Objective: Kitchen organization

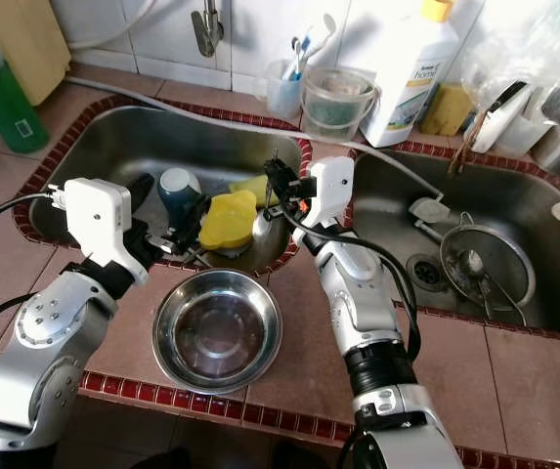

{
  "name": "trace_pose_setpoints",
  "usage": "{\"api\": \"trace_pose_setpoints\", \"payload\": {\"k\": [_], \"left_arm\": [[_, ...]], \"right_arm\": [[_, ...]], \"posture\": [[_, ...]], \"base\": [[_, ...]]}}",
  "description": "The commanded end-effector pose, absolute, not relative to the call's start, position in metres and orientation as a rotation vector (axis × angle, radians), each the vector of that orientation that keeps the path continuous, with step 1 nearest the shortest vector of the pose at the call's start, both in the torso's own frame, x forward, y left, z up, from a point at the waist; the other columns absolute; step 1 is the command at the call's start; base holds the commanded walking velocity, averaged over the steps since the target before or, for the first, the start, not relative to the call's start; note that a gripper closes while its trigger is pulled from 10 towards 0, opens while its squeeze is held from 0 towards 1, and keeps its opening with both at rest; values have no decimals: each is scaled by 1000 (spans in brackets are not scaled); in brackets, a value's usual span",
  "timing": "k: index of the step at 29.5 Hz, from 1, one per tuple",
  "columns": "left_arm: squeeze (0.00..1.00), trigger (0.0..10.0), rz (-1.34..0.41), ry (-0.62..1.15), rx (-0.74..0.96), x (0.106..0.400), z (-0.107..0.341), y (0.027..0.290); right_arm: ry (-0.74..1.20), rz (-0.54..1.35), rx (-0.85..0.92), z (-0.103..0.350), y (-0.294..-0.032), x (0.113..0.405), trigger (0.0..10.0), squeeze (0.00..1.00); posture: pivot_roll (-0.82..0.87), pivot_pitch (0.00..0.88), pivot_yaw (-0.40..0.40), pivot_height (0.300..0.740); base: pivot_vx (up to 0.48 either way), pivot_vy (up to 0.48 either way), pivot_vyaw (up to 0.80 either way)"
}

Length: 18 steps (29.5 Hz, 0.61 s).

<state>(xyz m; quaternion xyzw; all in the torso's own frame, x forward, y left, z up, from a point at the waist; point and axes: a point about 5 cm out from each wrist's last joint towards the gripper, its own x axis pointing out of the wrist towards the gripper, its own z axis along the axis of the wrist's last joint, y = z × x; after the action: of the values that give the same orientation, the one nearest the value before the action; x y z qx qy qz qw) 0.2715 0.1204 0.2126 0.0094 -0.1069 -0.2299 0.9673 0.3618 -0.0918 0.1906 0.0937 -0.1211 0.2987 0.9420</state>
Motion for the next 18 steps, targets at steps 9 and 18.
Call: {"api": "trace_pose_setpoints", "payload": {"k": [9,18], "left_arm": [[0,10000,-622,-189,63,249,214,114],[0,10000,-688,-184,106,241,219,120]], "right_arm": [[-202,657,291,195,-104,372,10000,0],[-189,688,360,202,-103,381,10000,0]], "posture": [[-85,303,-70,740],[-73,308,-67,740]], "base": [[0,0,0],[0,0,0]]}}
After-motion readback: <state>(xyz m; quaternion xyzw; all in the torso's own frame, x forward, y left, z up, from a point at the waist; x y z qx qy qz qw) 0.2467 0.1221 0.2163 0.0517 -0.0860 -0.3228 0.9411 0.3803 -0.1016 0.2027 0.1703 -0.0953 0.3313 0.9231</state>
